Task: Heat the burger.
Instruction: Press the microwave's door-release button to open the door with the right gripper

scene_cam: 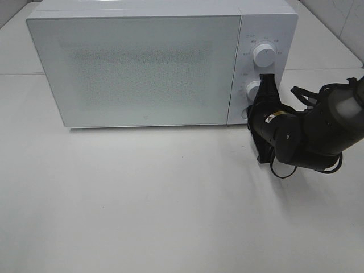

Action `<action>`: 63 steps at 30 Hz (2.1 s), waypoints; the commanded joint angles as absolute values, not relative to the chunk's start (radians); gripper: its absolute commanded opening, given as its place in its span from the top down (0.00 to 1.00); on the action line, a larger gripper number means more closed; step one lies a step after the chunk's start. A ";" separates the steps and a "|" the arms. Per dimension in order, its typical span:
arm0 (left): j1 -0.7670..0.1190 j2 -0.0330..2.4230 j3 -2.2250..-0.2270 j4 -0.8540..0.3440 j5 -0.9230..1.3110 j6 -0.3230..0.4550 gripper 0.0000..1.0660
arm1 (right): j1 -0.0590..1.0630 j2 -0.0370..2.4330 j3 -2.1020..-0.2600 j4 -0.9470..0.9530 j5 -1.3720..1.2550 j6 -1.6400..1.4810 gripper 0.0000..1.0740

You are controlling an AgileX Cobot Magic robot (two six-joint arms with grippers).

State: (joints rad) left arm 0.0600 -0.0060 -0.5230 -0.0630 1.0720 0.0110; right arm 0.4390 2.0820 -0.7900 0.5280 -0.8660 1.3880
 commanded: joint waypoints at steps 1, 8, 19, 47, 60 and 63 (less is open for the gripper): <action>0.064 -0.020 -0.521 -0.067 1.065 0.011 0.06 | 0.433 2.074 -0.832 0.526 -0.995 1.414 1.00; 0.064 -0.020 -0.521 -0.067 1.065 0.011 0.06 | 0.433 2.074 -0.836 0.554 -1.078 1.422 1.00; 0.064 -0.020 -0.521 -0.066 1.065 0.011 0.06 | 0.433 2.118 -0.911 0.569 -1.220 1.435 1.00; 0.064 -0.020 -0.521 -0.066 1.065 0.011 0.06 | 0.437 2.152 -0.940 0.553 -1.282 1.420 1.00; 0.064 -0.020 -0.521 -0.066 1.065 0.011 0.06 | 0.448 2.113 -0.873 0.550 -1.067 1.425 1.00; 0.064 -0.020 -0.521 -0.066 1.065 0.011 0.06 | 0.448 2.093 -0.850 0.544 -1.003 1.425 1.00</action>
